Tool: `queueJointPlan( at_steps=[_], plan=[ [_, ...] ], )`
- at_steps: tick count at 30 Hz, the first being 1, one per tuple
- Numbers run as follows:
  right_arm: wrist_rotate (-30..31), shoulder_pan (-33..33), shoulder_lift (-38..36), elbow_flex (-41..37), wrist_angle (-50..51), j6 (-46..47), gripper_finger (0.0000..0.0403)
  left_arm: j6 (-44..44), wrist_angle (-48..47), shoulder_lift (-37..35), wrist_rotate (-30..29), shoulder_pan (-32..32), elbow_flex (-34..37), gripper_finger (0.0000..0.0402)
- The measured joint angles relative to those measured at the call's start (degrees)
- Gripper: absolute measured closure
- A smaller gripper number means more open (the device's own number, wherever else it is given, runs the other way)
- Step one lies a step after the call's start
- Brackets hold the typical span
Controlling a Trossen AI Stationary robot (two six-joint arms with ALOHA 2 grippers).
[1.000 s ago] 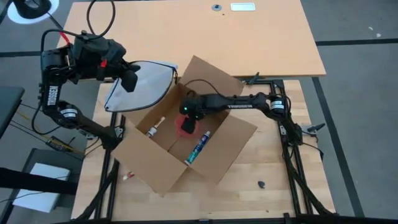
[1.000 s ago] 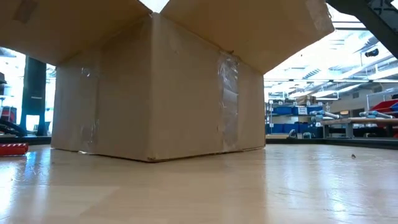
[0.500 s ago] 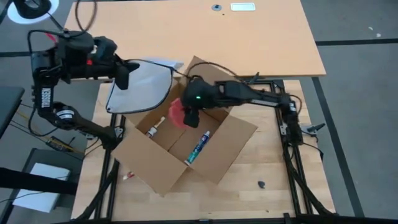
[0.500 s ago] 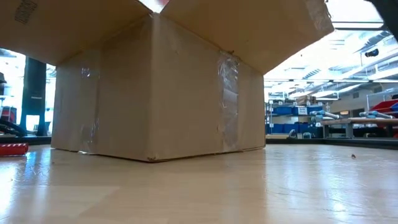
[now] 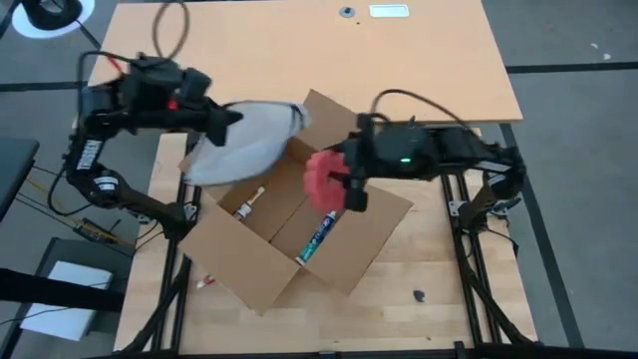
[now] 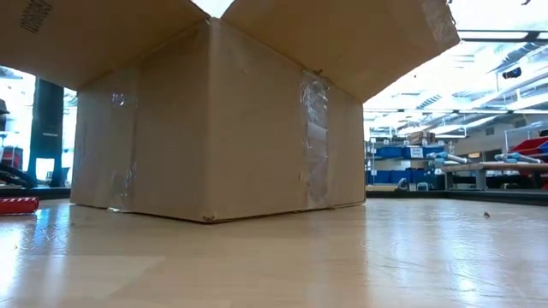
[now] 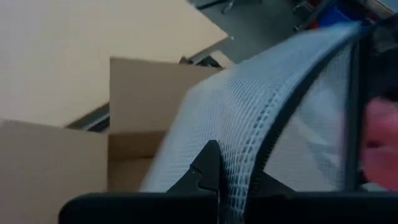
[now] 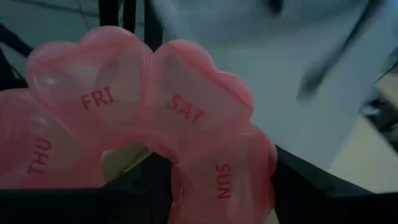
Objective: Unpack boxes
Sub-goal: Put the pink medicine organizer into the zip bag
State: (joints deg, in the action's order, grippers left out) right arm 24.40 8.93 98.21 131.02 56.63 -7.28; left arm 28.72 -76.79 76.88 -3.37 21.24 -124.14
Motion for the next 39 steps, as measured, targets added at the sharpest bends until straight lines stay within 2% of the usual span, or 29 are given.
queueJointPlan(
  at_steps=[8,14,19,26,31,39],
  plan=[
    [7.7,1.8,-3.1,0.1,-8.1,-3.1,0.0199,8.4,16.2,0.0,4.3,-3.7,16.0,0.0396],
    [12.1,-0.5,1.7,0.0,-21.6,-11.9,0.0199,15.1,29.4,0.1,6.9,-4.9,26.5,0.0396],
    [19.0,-2.3,6.8,0.0,-31.5,-23.8,0.0199,17.9,36.7,0.1,9.3,-4.8,30.7,0.0396],
    [24.3,-2.2,10.1,0.3,-28.1,-26.3,0.0204,17.8,36.0,-0.6,12.1,-3.1,31.2,0.0396],
    [25.1,-1.9,11.2,0.1,-25.7,-25.4,0.0204,18.1,36.2,-1.5,14.0,-1.6,31.2,0.0396],
    [24.9,-2.7,12.1,-0.3,-14.4,-20.4,0.0205,19.5,38.9,-1.7,18.0,-0.3,30.8,0.0396]
  ],
)
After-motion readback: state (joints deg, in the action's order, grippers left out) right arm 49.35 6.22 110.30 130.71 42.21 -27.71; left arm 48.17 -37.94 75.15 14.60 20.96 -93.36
